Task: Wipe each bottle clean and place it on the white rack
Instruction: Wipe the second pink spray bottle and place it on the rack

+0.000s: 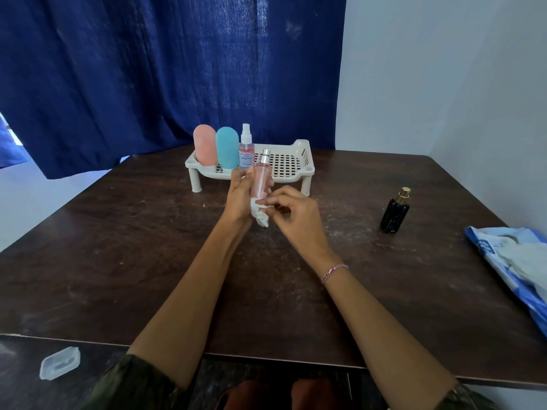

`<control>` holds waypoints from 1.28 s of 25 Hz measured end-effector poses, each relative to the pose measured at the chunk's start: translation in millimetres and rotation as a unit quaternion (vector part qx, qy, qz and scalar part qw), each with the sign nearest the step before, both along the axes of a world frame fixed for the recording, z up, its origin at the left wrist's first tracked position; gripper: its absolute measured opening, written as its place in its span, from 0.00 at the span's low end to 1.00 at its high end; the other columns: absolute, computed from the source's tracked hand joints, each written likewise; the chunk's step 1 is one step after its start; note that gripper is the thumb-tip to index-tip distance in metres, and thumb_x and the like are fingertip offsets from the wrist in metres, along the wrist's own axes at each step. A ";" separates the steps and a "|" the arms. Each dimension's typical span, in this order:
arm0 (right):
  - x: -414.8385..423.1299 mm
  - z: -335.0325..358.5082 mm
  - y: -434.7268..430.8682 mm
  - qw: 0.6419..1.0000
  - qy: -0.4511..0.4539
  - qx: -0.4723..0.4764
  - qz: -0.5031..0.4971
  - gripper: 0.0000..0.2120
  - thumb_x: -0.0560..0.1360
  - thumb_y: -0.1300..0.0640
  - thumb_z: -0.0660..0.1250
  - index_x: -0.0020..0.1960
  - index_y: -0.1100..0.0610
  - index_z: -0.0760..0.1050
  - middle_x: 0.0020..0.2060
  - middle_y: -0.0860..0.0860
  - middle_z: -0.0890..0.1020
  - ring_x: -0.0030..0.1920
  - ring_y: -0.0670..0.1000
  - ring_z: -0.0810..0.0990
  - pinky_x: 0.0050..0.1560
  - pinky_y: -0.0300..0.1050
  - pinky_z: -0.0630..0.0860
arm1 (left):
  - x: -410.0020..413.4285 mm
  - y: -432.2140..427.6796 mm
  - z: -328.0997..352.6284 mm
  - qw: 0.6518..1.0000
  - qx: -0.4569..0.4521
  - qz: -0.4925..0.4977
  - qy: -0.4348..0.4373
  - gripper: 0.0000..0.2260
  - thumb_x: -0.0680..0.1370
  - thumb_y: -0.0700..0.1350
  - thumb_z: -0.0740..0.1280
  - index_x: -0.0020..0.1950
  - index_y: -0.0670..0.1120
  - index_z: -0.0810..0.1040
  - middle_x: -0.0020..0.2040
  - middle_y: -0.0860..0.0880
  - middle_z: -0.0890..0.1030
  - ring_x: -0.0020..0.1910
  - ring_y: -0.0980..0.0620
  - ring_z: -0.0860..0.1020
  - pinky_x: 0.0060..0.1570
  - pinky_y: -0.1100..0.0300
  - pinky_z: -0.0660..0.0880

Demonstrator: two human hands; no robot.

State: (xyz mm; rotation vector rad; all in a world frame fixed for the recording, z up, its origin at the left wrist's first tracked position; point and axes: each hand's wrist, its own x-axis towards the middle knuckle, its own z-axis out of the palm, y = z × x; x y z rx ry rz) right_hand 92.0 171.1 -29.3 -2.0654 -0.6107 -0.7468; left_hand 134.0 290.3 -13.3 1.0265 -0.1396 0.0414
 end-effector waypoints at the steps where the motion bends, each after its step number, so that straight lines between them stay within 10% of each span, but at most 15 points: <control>1: -0.2 0.9 -0.3 1.000 -0.005 0.008 -0.006 0.09 0.69 0.65 0.72 0.50 0.61 0.81 0.45 0.52 0.81 0.45 0.41 0.77 0.48 0.30 0.75 | -0.7 -0.9 0.1 1.000 -0.008 -0.011 0.008 0.06 0.83 0.42 0.52 0.58 0.43 0.65 0.43 0.43 0.77 0.35 0.52 0.77 0.35 0.61 0.76; 9: 5.4 12.9 -24.5 0.985 -0.032 0.105 -0.129 0.09 0.71 0.63 0.70 0.51 0.61 0.80 0.49 0.53 0.80 0.52 0.46 0.78 0.47 0.35 0.78 | -9.3 -14.2 -0.1 0.989 0.103 -0.097 -0.032 0.03 0.83 0.42 0.54 0.50 0.48 0.66 0.48 0.48 0.77 0.33 0.57 0.79 0.30 0.64 0.74; 21: 4.2 6.7 -17.6 0.980 0.094 -0.171 0.042 0.09 0.67 0.63 0.74 0.48 0.59 0.82 0.43 0.50 0.80 0.41 0.44 0.77 0.46 0.34 0.75 | -0.7 -5.5 -3.2 0.997 0.063 0.050 -0.018 0.05 0.81 0.43 0.58 0.55 0.51 0.66 0.55 0.46 0.75 0.48 0.52 0.77 0.40 0.60 0.77; 27: 8.8 6.3 -50.8 0.974 0.190 -0.120 -0.008 0.09 0.66 0.56 0.76 0.45 0.55 0.83 0.37 0.47 0.78 0.35 0.42 0.74 0.37 0.31 0.70 | 1.4 -5.5 -4.0 0.990 0.105 0.084 -0.039 0.19 0.78 0.42 0.65 0.68 0.47 0.69 0.55 0.51 0.77 0.51 0.56 0.78 0.47 0.61 0.77; 32: 5.7 12.0 -52.2 0.975 0.222 -0.004 -0.012 0.07 0.69 0.53 0.73 0.46 0.52 0.82 0.40 0.49 0.81 0.37 0.41 0.75 0.38 0.29 0.71 | -1.4 -5.7 -4.2 0.980 0.152 0.110 -0.071 0.11 0.74 0.42 0.70 0.55 0.50 0.78 0.51 0.50 0.81 0.50 0.51 0.77 0.53 0.52 0.76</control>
